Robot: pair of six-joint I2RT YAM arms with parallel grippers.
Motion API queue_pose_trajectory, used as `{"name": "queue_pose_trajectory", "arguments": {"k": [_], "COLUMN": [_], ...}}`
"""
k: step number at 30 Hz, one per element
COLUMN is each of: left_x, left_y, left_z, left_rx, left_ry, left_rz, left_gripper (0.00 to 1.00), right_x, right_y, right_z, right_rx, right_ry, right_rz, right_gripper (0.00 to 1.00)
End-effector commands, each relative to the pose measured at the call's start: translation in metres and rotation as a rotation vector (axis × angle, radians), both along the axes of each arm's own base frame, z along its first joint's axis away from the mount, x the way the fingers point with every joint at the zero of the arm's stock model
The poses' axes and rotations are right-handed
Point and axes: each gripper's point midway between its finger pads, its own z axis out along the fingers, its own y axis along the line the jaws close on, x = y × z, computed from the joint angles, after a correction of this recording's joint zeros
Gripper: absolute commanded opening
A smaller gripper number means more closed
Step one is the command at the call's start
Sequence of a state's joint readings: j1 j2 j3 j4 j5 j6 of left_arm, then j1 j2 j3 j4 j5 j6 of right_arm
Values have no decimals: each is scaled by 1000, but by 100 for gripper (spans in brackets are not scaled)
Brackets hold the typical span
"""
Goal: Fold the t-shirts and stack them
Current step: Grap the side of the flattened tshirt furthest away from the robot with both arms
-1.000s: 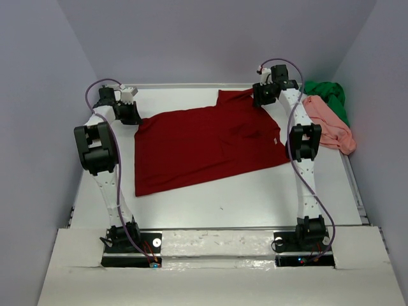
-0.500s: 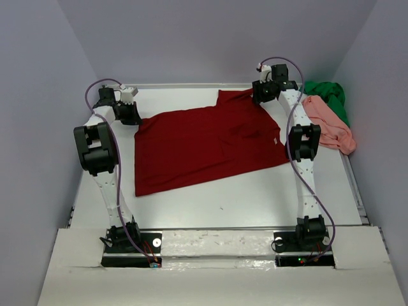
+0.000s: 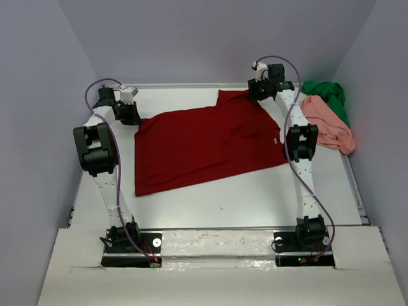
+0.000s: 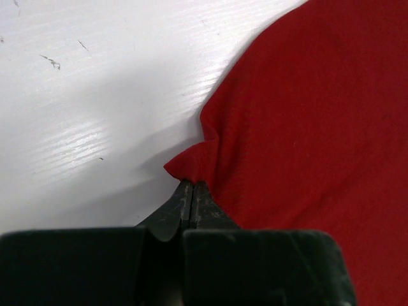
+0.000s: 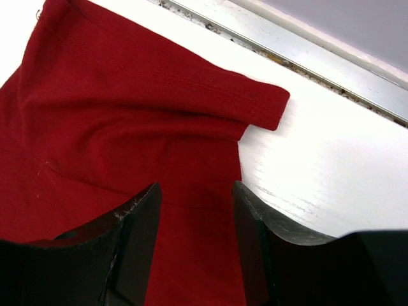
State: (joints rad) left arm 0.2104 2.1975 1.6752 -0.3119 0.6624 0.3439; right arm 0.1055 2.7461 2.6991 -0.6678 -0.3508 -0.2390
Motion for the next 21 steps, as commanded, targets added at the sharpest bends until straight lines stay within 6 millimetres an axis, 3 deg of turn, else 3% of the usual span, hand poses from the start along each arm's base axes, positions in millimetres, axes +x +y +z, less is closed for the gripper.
{"name": "queue_pose_trajectory", "arguments": {"k": [1,13,21], "left_x": [1,-1,-2], "left_y": [-4,-6,-5], "left_z": [39,36,30], "left_rx": [3,2,6], "left_ry": [-74,-65,-54], "left_rz": [-31,-40,-45], "left_gripper": [0,0,0], "right_x": [12,22,16], "right_y": [7,-6,-7], "right_z": [4,-19,-31], "right_rx": [-3,-120,-132], "right_ry": [-67,-99,-60], "right_rz": [31,5,15], "right_gripper": [54,54,49]}}
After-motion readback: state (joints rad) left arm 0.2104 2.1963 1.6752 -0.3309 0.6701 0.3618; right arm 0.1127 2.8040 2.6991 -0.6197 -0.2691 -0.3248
